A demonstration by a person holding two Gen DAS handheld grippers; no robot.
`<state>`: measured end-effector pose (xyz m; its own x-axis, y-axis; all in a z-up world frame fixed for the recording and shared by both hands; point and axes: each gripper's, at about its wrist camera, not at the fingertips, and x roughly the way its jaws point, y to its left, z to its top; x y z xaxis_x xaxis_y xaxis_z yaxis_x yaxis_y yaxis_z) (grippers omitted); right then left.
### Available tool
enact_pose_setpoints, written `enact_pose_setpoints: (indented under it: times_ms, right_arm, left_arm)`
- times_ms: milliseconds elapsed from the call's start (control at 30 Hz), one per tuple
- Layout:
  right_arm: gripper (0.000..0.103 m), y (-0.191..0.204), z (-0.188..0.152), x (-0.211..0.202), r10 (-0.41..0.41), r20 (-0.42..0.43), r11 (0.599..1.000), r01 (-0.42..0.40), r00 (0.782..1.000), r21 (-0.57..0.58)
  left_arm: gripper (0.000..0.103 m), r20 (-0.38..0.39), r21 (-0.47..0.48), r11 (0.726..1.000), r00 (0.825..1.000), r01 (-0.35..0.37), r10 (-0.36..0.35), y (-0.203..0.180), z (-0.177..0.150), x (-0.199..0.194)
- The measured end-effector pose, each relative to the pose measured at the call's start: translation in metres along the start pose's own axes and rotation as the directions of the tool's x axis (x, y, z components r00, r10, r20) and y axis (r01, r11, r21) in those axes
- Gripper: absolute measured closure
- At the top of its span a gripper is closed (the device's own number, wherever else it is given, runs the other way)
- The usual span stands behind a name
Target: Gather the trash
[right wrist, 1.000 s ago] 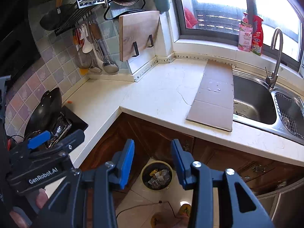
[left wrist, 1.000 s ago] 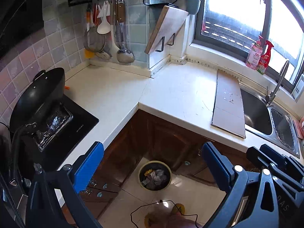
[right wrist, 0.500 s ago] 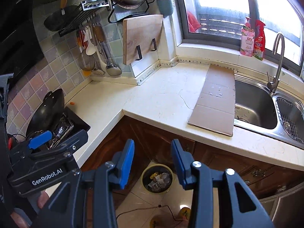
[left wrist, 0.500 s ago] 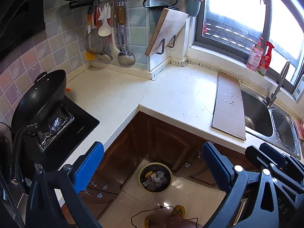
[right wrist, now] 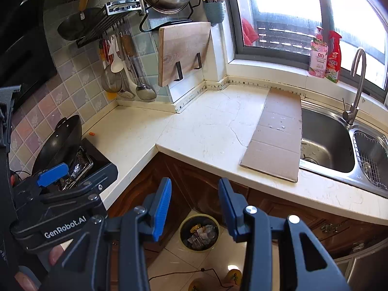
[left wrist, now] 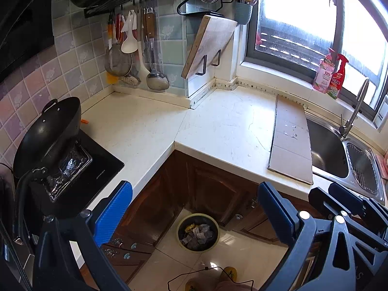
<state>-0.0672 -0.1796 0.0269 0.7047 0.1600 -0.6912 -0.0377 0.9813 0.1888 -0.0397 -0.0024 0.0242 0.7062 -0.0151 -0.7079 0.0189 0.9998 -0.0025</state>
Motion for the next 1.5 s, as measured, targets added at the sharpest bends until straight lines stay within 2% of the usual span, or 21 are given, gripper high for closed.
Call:
enact_pose_setpoints:
  times_ms: [467,1500]
  right_arm:
    - [0.062,-0.005,0.012,0.007,-0.003,0.016,1.000,0.003,1.000,-0.007]
    - [0.062,-0.005,0.013,0.017,-0.001,0.020,1.000,0.001,1.000,-0.007]
  left_arm:
    - [0.001,0.022,-0.003,1.000,1.000,-0.003,0.003,-0.006,0.010,0.005]
    - [0.001,0.001,-0.012,1.000,1.000,-0.015,0.015,-0.008,0.013,0.014]
